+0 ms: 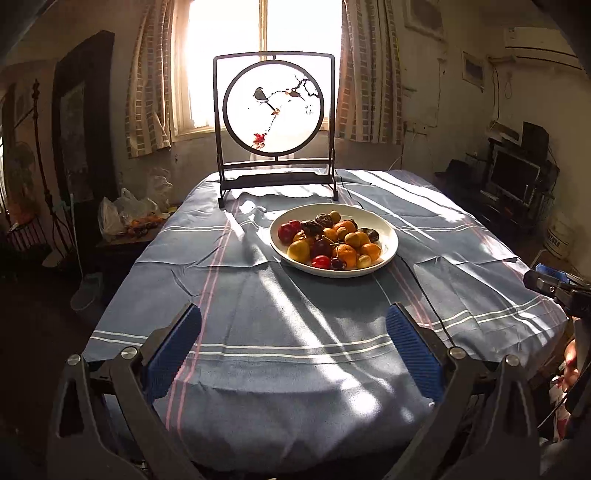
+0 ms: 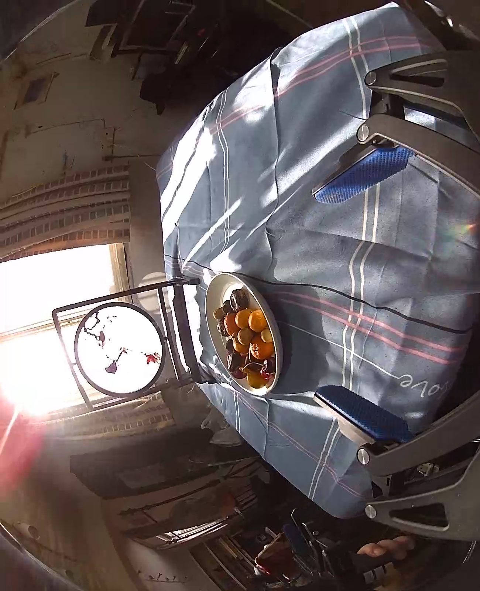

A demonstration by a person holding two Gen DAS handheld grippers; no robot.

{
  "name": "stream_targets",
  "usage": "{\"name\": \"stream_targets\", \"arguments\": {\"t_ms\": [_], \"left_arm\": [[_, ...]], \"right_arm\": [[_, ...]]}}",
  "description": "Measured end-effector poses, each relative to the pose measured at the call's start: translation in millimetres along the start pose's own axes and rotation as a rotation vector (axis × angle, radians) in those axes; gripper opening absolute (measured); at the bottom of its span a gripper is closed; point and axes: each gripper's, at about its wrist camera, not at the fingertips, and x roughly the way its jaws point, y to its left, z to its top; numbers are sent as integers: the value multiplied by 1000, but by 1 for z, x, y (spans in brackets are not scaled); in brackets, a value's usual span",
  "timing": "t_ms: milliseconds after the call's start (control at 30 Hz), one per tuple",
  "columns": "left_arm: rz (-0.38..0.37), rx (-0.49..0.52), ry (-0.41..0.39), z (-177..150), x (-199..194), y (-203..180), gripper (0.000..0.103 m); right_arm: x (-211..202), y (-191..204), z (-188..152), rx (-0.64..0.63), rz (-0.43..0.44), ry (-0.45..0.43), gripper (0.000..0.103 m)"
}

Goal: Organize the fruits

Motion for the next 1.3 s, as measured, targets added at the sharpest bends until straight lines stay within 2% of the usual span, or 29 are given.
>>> {"name": "stream_targets", "arguments": {"t_ms": [200, 567, 767, 867, 1033, 1300], "left_arm": [[40, -18, -20, -3, -22, 7, 98], [45, -2, -74, -3, -33, 7, 98], [29, -49, -24, 0, -23, 15, 98], [54, -54, -4, 1, -19, 16, 98], [56, -30, -39, 0, -21, 13, 98], [79, -49, -21, 3, -18, 20, 98]], "right_arm": [[-24, 2, -13, -14, -15, -27, 100], [-26, 4, -14, -18, -18, -33, 100], [-23, 5, -15, -18, -15, -24, 100], [-20, 7, -16, -21, -11, -16, 100], [-14, 9, -20, -19, -5, 3, 100], [-15, 11, -21, -21, -8, -4, 100]]}}
